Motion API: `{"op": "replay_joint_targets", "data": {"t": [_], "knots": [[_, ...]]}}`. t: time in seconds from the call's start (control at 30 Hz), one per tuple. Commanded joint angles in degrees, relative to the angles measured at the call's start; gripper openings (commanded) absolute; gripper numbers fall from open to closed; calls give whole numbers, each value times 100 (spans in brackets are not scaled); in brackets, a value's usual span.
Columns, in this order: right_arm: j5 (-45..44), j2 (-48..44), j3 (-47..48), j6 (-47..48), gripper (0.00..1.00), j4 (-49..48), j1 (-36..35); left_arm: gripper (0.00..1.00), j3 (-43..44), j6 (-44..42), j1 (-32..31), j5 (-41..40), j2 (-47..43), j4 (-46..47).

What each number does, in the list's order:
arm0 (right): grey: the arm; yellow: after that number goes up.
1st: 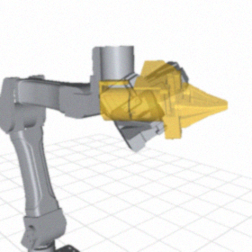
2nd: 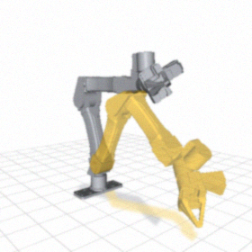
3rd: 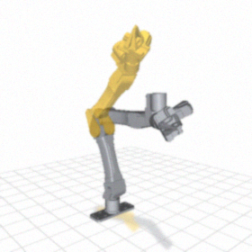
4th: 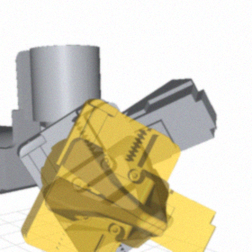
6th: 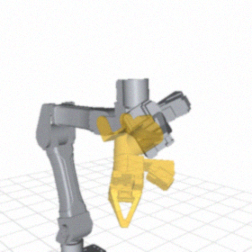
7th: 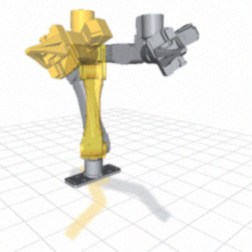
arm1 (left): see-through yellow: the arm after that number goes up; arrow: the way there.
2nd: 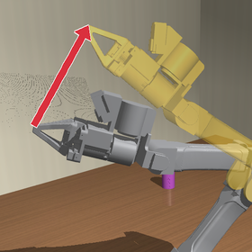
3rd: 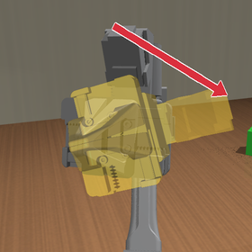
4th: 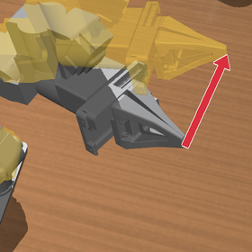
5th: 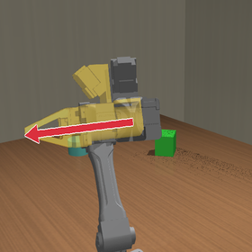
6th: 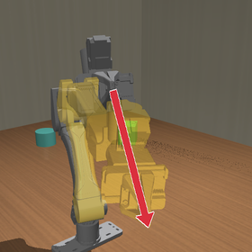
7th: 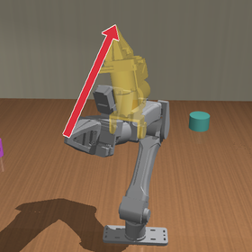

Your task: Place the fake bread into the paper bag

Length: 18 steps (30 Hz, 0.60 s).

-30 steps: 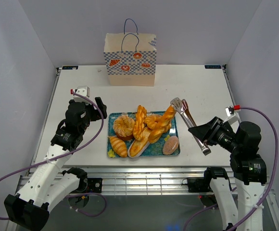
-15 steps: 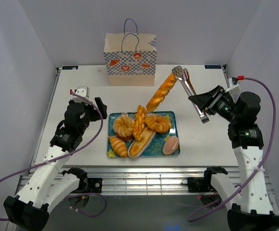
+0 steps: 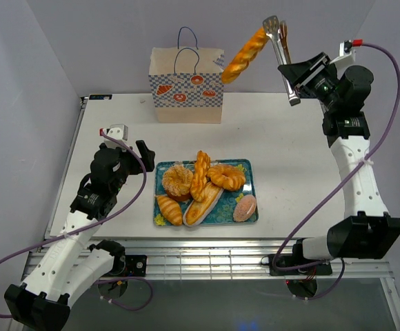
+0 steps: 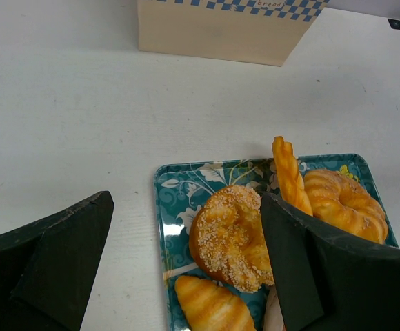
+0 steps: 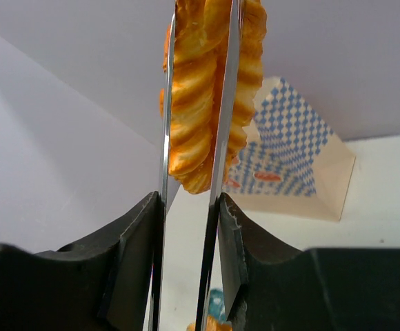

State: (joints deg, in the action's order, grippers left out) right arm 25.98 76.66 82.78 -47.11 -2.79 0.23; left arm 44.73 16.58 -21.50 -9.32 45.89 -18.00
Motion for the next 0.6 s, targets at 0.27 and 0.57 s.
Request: {"op": "replay_joint_targets", "data": {"t": [0.27, 0.57], "knots": [[-216, 2298, 2748, 799, 8, -1567, -812, 98, 194, 39, -30, 238, -36, -11], [-603, 3328, 3631, 1714, 8, -1927, -1490, 98, 203, 21, -48, 264, -45, -19]]}}
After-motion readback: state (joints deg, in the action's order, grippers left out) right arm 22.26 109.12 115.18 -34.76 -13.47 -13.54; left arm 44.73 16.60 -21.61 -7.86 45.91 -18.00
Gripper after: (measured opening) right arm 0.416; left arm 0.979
